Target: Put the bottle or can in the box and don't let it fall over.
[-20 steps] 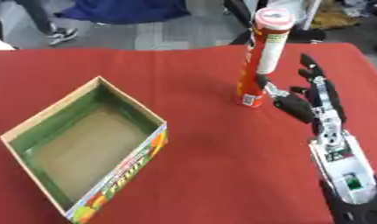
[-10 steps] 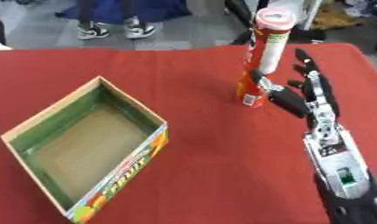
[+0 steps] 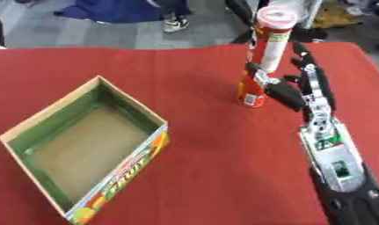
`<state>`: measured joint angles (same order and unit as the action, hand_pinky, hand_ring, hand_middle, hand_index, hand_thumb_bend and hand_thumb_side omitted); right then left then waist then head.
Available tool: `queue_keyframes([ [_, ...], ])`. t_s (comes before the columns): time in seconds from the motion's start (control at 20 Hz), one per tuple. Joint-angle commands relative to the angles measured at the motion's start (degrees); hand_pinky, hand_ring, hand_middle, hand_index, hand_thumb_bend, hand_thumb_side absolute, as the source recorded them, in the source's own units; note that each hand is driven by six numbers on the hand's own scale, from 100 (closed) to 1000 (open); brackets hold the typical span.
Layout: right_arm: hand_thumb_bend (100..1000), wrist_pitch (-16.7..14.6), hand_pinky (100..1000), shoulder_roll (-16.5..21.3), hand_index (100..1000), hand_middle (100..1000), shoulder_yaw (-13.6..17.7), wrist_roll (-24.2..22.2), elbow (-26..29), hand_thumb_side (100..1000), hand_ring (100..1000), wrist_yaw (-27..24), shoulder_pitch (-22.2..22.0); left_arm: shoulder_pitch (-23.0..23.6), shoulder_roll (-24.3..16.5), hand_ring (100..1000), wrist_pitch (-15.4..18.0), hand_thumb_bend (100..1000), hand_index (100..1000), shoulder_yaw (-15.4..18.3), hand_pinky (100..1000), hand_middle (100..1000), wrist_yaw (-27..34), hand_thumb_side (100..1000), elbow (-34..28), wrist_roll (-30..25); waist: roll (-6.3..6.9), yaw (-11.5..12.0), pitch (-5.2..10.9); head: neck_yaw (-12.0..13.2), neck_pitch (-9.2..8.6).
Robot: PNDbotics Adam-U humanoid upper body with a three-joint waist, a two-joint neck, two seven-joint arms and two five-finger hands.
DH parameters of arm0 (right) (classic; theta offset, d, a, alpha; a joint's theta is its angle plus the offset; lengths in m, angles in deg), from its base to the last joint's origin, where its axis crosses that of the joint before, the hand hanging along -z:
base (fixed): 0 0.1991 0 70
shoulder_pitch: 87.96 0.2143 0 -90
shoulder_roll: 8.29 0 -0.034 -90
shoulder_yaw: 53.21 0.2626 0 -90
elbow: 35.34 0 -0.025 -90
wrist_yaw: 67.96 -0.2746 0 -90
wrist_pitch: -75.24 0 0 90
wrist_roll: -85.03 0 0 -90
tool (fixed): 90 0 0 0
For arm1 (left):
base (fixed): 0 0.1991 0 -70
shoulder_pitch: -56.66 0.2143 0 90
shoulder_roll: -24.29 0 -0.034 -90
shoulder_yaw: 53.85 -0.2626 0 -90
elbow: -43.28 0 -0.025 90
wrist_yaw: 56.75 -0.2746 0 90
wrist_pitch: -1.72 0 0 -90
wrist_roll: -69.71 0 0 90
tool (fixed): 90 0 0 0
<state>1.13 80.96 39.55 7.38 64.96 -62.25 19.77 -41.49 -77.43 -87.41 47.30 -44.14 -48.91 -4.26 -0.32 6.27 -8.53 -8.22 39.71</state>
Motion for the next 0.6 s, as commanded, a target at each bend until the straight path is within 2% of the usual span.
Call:
queue_keyframes([
  [0.05, 591, 0.36, 826, 0.74, 1000, 1000, 0.23, 0.48, 0.42, 430, 1000, -0.3, 0.8, -0.71, -1.54, 861, 0.01, 283, 797, 0.51, 815, 774, -0.14, 851, -0.98, -0.11, 0.14, 0.03, 0.39, -0.16, -0.35],
  [0.6, 583, 1.48, 828, 1.16, 1000, 1000, 0.41, 2.22, 1.01, 491, 1000, -0.48, 0.78, -0.73, -1.4, 861, 0.0, 279, 797, 0.46, 816, 775, -0.24, 854, -0.99, -0.23, 0.12, -0.03, 0.12, -0.26, -0.78],
])
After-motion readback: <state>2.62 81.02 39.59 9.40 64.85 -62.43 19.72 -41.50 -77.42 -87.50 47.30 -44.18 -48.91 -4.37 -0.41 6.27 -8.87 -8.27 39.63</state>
